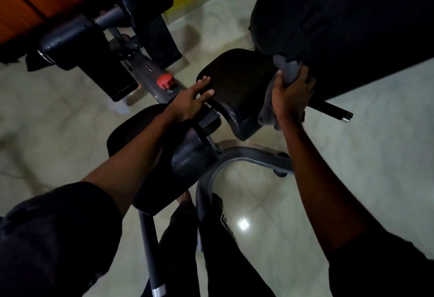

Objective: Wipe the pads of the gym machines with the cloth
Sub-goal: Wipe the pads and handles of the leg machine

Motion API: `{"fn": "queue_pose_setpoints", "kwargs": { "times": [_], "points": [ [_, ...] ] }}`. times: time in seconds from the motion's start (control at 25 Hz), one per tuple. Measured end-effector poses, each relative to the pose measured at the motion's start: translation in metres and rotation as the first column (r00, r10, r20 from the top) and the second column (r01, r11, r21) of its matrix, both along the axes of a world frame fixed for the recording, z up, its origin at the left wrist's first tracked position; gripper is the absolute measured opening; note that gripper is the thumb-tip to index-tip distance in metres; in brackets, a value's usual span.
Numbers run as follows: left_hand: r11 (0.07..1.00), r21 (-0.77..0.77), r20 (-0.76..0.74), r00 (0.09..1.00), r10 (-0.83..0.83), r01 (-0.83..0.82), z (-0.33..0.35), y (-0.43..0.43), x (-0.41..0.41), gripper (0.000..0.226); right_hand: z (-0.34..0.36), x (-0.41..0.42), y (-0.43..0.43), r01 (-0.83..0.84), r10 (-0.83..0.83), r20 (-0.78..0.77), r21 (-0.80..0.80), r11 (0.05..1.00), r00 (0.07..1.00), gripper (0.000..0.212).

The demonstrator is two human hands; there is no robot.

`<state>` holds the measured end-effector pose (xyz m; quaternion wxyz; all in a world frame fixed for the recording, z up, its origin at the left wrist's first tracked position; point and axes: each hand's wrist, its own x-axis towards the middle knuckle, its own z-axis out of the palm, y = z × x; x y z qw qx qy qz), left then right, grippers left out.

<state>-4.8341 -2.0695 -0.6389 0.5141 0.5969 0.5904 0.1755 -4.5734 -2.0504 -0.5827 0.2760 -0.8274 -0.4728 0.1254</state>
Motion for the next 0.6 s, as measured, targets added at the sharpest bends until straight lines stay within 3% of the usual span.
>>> {"fn": "queue_pose_setpoints", "kwargs": {
  "times": [0.2,0.32,0.48,0.6],
  "points": [
    [0.99,0.051,-0.051,0.989,0.136,-0.133,0.019,-0.009,0.002,0.056,-0.013,-0.033,-0.085,-0.18,0.182,-0.081,0.026,0.983,0.98,0.056],
    [0.999,0.0,-0.07,0.996,0.047,-0.047,0.021,-0.013,-0.008,0.056,-0.017,-0.038,-0.117,-0.307,0.309,-0.085,0.039,0.951,0.947,0.059],
    [0.986,-0.034,-0.111,0.98,-0.163,0.161,0.023,-0.017,-0.036,0.058,-0.017,-0.042,-0.149,-0.512,0.504,0.169,0.001,0.859,0.847,0.068],
    [0.959,0.114,-0.205,0.951,-0.233,0.26,-0.005,-0.02,-0.069,0.047,-0.017,-0.053,-0.157,-0.554,0.585,0.348,-0.194,0.809,0.733,0.081]
  ]
}}
